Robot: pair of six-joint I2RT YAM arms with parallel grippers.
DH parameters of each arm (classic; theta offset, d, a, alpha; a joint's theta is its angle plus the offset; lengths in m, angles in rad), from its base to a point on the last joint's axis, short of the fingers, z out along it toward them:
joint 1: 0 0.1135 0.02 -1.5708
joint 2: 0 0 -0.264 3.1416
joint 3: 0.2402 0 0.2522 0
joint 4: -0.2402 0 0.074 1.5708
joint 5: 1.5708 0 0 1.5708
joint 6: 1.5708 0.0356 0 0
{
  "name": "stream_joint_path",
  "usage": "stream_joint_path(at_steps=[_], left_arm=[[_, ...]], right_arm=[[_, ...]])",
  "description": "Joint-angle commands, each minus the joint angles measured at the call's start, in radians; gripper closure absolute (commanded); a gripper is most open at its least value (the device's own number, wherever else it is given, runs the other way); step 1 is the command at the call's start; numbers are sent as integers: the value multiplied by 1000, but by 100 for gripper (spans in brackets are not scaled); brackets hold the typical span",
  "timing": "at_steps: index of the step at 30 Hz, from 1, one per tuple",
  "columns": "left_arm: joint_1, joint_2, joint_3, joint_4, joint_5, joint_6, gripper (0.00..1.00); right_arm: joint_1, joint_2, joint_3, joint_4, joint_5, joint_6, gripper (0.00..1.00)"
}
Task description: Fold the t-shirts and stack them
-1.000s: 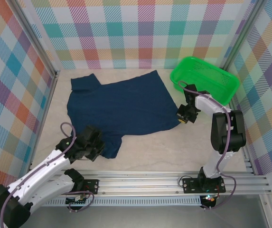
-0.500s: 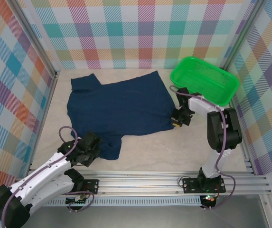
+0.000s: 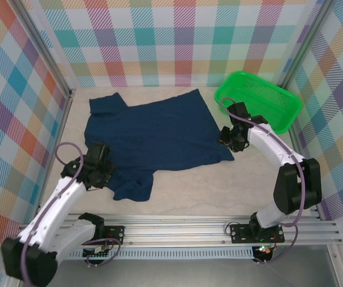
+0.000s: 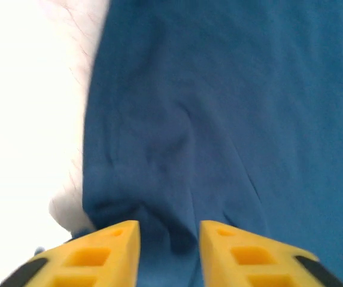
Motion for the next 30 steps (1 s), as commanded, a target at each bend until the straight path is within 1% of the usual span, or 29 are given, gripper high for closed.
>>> stream_joint_path(at_steps=[1,3,7,13,16,21,25,28,29,30], left_arm=[[126,143,-42,198,112,65,73],[162,249,-7,238,117,113,77],[190,399,49,262,110,182,78],[268,564,63,318,96,261,82],[313,670,121,332,102,318,84],[365,859,326,290,82,416,86],[379,997,551,228,46,487,86],[378,1068,694,148,-3,505,86],[378,1072,720,127,-22,508,83],[378,1060,730,110,-42,504,75]], right_arm=[[26,34,-11,66,-85,-13,59],[40,44,-12,96,-119,-22,60],[53,85,-7,101,-158,-30,60],[58,135,-8,98,-193,-23,60],[57,154,2,97,-197,-17,60],[61,213,59,87,-231,-14,59],[70,298,139,67,-236,-17,59],[73,350,191,64,-214,-8,59],[73,363,206,63,-205,-4,59],[73,372,221,59,-194,1,59]])
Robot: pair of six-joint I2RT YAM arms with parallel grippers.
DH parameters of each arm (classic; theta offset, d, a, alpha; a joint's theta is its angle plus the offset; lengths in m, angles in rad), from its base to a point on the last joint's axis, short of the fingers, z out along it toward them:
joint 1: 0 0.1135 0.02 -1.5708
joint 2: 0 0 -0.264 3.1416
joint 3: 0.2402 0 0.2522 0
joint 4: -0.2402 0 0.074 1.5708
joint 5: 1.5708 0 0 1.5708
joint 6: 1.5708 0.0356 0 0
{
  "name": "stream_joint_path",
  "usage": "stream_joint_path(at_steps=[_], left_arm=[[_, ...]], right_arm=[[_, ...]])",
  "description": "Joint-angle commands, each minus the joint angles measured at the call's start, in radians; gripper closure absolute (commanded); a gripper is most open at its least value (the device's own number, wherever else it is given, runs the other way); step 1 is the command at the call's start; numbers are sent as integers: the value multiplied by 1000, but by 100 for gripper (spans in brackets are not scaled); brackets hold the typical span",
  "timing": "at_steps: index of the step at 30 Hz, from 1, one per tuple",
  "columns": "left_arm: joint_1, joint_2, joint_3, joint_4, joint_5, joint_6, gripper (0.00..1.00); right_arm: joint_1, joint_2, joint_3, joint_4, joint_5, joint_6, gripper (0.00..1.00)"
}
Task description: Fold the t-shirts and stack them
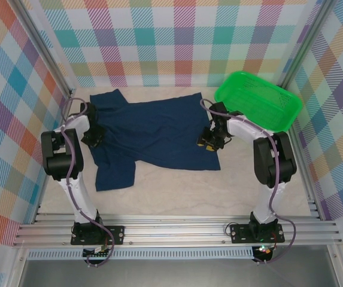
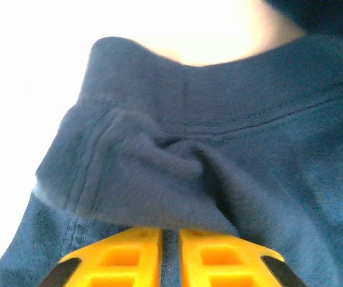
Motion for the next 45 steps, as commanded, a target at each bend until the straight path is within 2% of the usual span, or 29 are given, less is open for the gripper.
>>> stream_joint_path(at_steps=[1,3,6,10,14,16,23,26,28,35,37,41,45], left_arm=[[10,-13,41,-130,-103,37,66],[-3,-95,-4,-149,-141,34,52],[-25,-256,-130,-179,-146,1,48],[-62,-475,-405,-139,-3,-105,56],[-93,-572,-596,-55,115,-181,65],[-105,-575,-638,-45,126,-193,69],[-113,-597,-786,-52,61,-228,74],[-124,-643,-878,-60,71,-288,77],[-169,-710,-928,-83,68,-356,78],[-447,-1022,-1056,-265,38,-723,81],[-501,-1104,-1094,-280,43,-798,82],[-524,-1167,-1135,-205,61,-819,83],[-544,-1107,-1048,-137,74,-735,81]], right_arm=[[7,25,59,-31,27,14,59],[7,22,64,-40,57,26,60],[7,3,37,-51,78,48,61],[8,-25,-47,-20,42,83,62],[11,-47,-120,-13,46,111,65],[13,-70,-154,-1,58,113,65],[14,-84,-223,0,78,101,65],[14,-60,-234,-19,88,94,66],[14,-58,-242,-35,107,87,65],[-2,-41,-230,-95,180,33,64],[-7,-32,-218,-96,188,14,63],[-14,-4,-175,-111,206,-17,63],[-30,11,-141,-116,212,-33,62]])
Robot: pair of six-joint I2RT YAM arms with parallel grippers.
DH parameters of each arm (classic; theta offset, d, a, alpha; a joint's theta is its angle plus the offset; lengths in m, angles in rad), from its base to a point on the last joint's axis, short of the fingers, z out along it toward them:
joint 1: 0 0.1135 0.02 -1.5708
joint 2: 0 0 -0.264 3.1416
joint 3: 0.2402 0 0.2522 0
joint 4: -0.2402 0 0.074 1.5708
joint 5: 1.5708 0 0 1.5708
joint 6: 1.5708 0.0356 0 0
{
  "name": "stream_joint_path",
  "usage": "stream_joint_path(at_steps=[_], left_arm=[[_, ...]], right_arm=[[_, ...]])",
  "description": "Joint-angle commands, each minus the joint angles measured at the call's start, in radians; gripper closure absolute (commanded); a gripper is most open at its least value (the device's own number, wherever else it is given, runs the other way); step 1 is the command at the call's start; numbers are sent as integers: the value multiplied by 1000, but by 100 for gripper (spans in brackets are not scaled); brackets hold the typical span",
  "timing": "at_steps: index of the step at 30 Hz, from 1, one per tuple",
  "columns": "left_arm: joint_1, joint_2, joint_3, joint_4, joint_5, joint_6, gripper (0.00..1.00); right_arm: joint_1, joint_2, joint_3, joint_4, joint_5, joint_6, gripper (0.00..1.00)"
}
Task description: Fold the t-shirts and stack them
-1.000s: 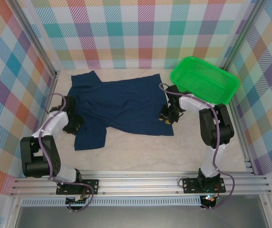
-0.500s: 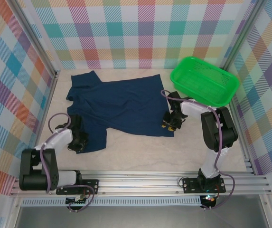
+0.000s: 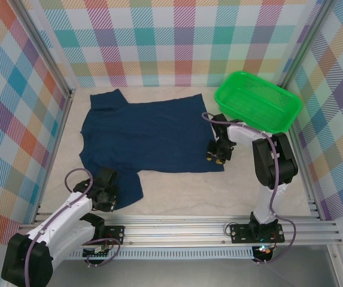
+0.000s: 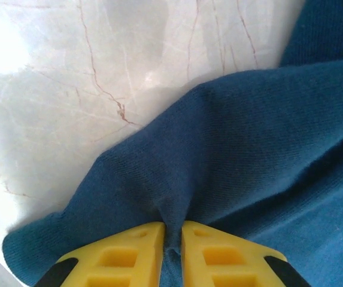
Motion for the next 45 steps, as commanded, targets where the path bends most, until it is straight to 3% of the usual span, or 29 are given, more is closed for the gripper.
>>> stream_joint_path(at_steps=[1,5,9,14,18,26,33,37,40,45], left_arm=[[-36,73,54,-20,48,43,79],[-123,143,292,-264,-66,150,65],[-144,112,343,-450,-128,147,63],[-149,71,225,-423,-61,134,62],[-152,98,180,-385,-68,156,60],[-154,150,109,-244,-24,160,60],[-164,191,69,-156,-20,150,70],[-165,214,77,-127,-46,152,88],[-177,196,108,-178,-65,158,100],[-228,96,195,-355,-88,114,100]], right_arm=[[-21,40,20,-38,55,-44,62],[-26,-5,49,-27,47,-70,59],[-24,-67,76,-51,38,-78,55],[-23,-136,58,-69,-18,-57,53],[-17,-194,10,-56,-77,-34,52],[-13,-227,-13,-76,-81,-34,52],[-12,-226,-18,-76,-79,-32,52],[-14,-235,-43,-72,-81,-14,53],[-19,-246,-87,-70,-67,17,53],[-59,-258,-165,-85,-60,116,54]])
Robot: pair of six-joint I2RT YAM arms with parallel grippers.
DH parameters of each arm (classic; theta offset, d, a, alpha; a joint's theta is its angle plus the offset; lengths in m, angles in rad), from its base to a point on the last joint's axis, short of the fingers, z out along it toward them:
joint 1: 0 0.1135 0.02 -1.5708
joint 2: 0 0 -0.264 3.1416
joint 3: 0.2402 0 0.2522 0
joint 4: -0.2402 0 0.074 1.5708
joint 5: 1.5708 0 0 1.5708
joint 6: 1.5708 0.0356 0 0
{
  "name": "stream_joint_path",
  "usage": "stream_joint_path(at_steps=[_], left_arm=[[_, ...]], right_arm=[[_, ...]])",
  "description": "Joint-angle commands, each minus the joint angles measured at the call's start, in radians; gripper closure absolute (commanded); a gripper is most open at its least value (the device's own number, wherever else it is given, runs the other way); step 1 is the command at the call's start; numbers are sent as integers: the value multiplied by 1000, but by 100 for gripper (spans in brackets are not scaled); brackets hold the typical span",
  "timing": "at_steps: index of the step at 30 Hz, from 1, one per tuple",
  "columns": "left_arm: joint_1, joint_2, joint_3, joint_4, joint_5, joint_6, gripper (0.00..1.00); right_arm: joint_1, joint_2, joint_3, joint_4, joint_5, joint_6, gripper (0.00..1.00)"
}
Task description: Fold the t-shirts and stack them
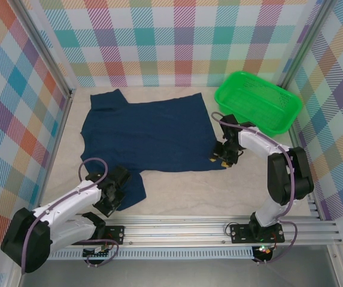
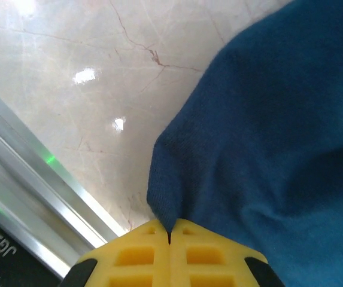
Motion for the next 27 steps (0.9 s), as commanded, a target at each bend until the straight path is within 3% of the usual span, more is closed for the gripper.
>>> stream_joint_path(at_steps=[1,8,21,27], left_arm=[[-41,-62,70,-145,-30,-49,100],[-118,-119,138,-271,-7,-165,100],[-151,-144,206,-268,-3,-280,100],[-243,-185,222,-309,3,-451,100]], right_arm=[[-30,-35,-49,-23,-2,93,55],[-85,-20,-91,39,17,117,59],[-100,69,-96,123,-25,124,71],[-99,62,-93,122,11,113,94]])
